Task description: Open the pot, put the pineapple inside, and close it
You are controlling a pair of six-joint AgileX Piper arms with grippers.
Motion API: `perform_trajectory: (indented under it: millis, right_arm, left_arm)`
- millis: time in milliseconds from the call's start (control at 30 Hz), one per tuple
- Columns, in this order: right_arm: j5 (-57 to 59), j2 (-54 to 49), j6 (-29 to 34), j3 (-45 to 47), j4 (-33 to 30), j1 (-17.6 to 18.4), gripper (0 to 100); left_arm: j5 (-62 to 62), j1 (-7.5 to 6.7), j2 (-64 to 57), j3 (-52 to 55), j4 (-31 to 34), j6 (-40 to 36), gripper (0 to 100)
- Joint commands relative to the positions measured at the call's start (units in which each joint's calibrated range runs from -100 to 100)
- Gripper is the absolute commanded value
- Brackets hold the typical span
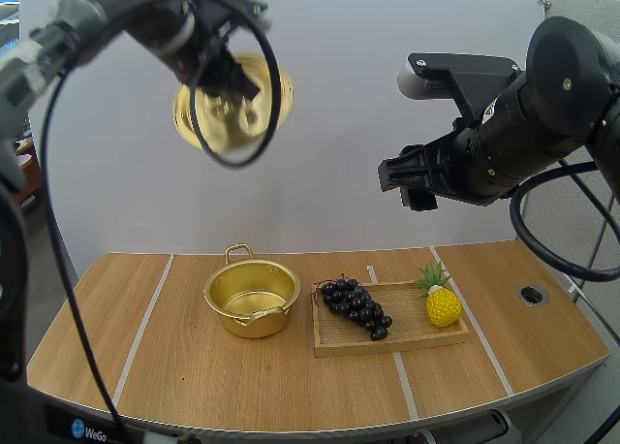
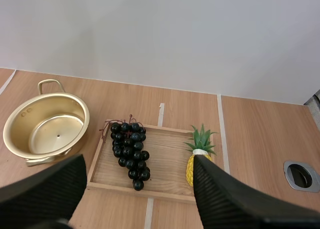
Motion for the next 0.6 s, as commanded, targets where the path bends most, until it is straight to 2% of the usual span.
perform_trajectory:
  millis: [0,267,467,567]
  right_arm:
    - [0.0,-0.2,0.1,-0.4,-0.4,-0.2,100]
    - [0.0,-0.2,0.1,-0.4,0.1,-0.2,100]
    - [0.0,-0.2,0.1,-0.4,0.0,-0.2,100]
    - [0.0,0.4,0.8,-0.4,-2.8,-0.2,100]
  left_arm:
    - [-0.6,-0.17,-1.0,-7.0,3.0,-2.7,0]
    - [-5.4,-0.17,-1.0,-20.6,9.6,-7.9,0]
    - [-10.4,-0.17,-1.0,-26.8,9.9,-10.3,0]
    - [-11.2,-0.17,-1.0,-27.9,9.9,-10.3,0]
